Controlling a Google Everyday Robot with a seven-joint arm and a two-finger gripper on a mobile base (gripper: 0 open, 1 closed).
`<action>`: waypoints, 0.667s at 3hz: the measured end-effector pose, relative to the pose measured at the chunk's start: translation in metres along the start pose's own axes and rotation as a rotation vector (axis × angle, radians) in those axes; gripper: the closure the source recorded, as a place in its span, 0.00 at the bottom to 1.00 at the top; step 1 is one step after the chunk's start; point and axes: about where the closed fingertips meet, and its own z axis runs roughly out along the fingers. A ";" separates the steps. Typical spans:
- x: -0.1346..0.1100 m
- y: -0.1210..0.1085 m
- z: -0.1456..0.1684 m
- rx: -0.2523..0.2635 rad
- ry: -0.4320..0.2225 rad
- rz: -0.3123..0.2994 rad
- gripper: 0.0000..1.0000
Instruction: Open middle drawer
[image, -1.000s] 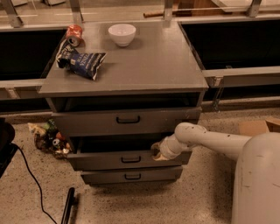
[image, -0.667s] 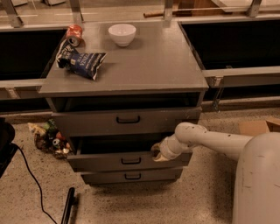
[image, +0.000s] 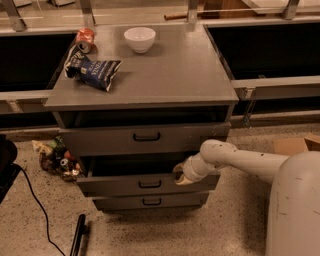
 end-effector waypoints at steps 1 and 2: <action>0.000 0.000 0.000 0.000 0.000 0.000 0.11; 0.000 0.000 0.000 -0.001 0.000 0.000 0.00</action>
Offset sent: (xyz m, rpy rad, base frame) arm 0.0000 0.0000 0.0000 0.0000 0.0000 0.0000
